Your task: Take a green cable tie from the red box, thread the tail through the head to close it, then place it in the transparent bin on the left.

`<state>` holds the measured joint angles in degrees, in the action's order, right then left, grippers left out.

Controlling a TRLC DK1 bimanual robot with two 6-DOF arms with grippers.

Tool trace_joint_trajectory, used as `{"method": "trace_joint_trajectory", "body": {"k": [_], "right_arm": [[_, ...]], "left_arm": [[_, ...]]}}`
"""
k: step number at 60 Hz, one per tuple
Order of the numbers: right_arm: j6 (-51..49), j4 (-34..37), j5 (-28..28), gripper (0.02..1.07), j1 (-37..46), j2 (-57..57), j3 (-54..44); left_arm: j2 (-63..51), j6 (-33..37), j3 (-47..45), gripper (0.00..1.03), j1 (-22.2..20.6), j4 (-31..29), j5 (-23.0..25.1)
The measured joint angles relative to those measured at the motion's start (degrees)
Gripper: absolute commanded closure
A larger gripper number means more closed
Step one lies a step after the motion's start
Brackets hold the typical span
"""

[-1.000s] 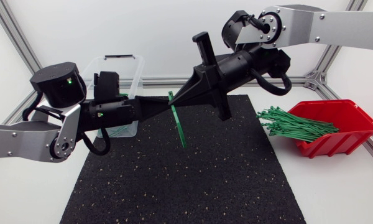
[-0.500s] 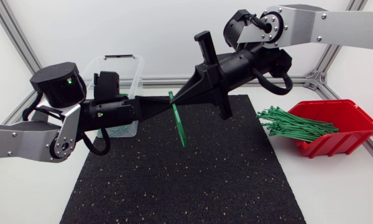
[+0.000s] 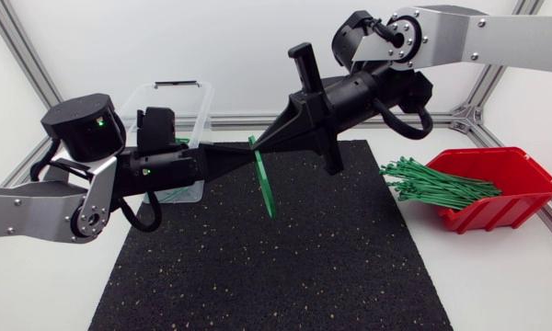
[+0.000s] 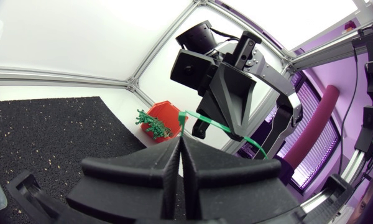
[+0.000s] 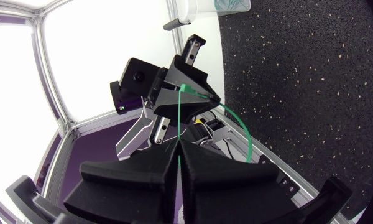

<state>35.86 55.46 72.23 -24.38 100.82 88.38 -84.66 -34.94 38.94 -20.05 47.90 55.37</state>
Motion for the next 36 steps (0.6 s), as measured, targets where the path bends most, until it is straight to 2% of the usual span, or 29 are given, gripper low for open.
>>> {"method": "trace_joint_trajectory", "body": {"k": [36], "right_arm": [[0.2,-0.3,0.0,1.02,-0.3,0.0,-1.0]], "left_arm": [[0.1,0.0,0.0,1.0,-0.8,0.0,0.0]]}}
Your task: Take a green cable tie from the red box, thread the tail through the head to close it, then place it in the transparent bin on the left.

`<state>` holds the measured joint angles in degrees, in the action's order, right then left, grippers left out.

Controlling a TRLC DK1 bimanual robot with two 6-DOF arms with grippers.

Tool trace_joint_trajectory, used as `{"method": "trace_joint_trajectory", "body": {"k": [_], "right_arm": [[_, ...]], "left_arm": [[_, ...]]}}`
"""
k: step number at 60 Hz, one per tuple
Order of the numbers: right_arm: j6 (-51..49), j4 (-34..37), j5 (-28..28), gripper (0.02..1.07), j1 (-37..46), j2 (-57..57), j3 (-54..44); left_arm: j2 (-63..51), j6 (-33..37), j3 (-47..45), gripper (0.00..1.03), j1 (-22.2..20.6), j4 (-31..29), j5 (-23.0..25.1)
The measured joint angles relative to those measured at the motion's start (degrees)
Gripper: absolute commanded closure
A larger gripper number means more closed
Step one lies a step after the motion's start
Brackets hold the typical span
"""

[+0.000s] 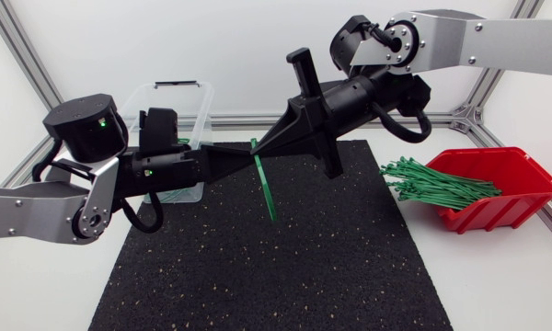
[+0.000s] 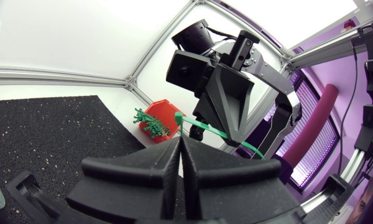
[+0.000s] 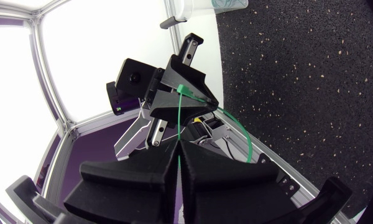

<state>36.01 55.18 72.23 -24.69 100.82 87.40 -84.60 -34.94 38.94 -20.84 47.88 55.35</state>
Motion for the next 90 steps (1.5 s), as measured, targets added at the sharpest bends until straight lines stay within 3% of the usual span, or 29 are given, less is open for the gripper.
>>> {"method": "trace_joint_trajectory", "body": {"k": [68,90], "right_arm": [[0.2,0.1,2.1,1.02,1.8,-0.5,-1.4],[0.2,0.0,1.9,1.02,2.2,-1.5,-1.5]], "left_arm": [[5.2,7.6,-2.7,1.0,-3.1,0.0,-8.3],[6.1,11.0,-4.0,1.0,-6.3,0.0,-11.3]]}}
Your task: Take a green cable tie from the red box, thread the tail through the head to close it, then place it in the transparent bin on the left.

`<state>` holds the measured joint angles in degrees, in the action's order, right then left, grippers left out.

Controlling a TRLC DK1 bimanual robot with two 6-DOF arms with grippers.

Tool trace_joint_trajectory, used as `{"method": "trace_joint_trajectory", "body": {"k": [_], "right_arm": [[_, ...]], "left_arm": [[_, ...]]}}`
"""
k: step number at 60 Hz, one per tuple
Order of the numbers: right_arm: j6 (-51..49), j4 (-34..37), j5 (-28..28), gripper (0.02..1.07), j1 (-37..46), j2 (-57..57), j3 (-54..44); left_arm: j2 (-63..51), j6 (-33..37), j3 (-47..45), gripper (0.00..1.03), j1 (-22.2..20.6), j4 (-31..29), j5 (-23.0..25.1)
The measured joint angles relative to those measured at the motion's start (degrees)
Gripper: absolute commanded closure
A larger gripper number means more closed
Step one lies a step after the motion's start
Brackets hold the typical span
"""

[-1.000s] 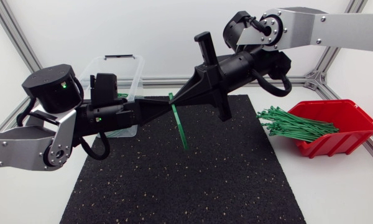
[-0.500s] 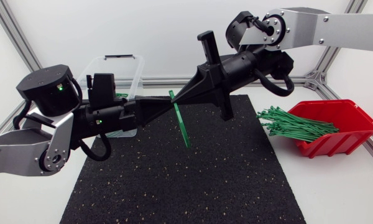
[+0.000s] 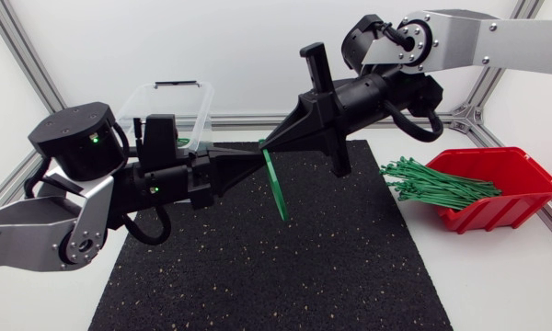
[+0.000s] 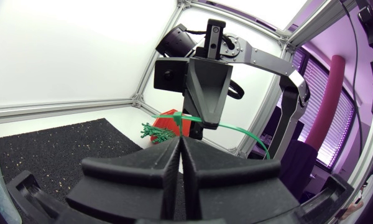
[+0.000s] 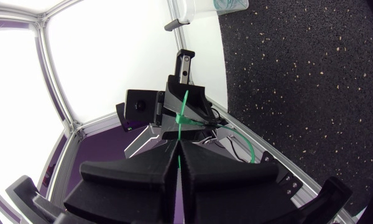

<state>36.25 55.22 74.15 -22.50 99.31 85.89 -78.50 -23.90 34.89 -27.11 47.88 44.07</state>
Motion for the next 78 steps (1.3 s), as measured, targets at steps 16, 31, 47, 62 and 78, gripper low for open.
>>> {"method": "trace_joint_trajectory", "body": {"k": [16,31,47,62,78], "right_arm": [[0.0,0.0,0.2,1.0,0.1,0.0,-0.1],[0.0,-0.1,-0.3,0.58,0.1,0.0,-0.1],[0.0,-0.2,-0.4,0.56,0.4,-2.0,-0.1],[0.0,-1.1,-0.5,0.54,3.0,-2.6,-0.1],[0.0,-1.5,-0.7,0.54,2.9,-1.1,-0.1]], "left_arm": [[1.3,0.2,-0.6,1.0,-0.8,-0.1,-1.1],[1.4,0.2,-0.6,1.0,-0.5,0.0,-0.9],[1.1,0.1,-0.6,1.0,1.5,0.0,0.2],[-0.6,-0.3,-0.5,1.0,2.6,0.0,5.0],[-0.7,-0.5,-0.3,1.0,2.6,0.0,9.8]]}}
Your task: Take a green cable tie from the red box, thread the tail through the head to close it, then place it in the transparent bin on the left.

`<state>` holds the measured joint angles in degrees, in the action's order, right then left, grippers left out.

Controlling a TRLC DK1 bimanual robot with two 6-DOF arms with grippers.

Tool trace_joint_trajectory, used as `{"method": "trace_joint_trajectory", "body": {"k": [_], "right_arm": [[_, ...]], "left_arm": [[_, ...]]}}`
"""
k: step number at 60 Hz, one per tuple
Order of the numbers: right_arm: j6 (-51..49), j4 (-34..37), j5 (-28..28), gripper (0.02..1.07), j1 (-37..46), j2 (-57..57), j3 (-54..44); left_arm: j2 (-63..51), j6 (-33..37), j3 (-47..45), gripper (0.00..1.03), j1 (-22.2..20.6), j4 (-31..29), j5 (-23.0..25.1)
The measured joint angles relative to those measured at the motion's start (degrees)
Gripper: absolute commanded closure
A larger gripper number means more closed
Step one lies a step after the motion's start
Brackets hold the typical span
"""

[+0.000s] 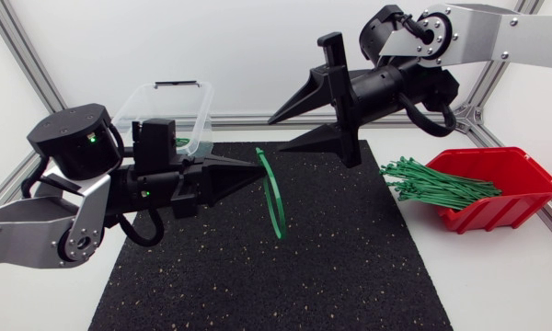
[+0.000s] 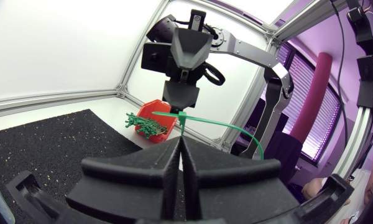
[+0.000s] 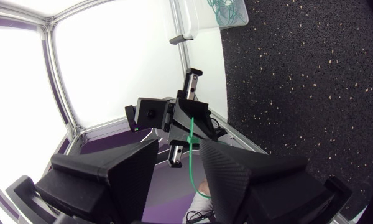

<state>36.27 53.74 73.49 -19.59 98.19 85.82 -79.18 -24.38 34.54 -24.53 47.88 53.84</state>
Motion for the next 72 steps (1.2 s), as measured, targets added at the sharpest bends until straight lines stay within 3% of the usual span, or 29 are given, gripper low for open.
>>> {"method": "trace_joint_trajectory", "body": {"k": [14,18,26,54,68,72], "right_arm": [[0.0,-0.2,-0.9,0.56,-3.4,2.4,0.0],[0.2,-0.3,-1.1,0.65,-3.9,2.4,0.0],[0.9,-1.5,-2.6,0.71,-4.0,2.4,0.0],[2.8,-5.2,-4.3,0.83,-4.0,2.3,0.0],[4.7,-8.0,-5.4,1.01,-4.0,0.6,-1.1],[5.4,-9.0,-5.9,1.02,-4.0,0.0,-1.9]], "left_arm": [[0.0,0.0,0.0,1.0,0.0,0.0,0.7],[0.0,0.0,0.0,1.0,0.0,0.0,1.0],[0.0,0.0,0.0,1.0,0.0,0.0,1.0],[0.0,0.0,0.0,1.0,0.0,0.0,1.0],[0.0,0.0,0.0,1.0,0.0,0.0,1.0],[0.0,0.0,0.0,1.0,0.0,0.0,1.0]]}}
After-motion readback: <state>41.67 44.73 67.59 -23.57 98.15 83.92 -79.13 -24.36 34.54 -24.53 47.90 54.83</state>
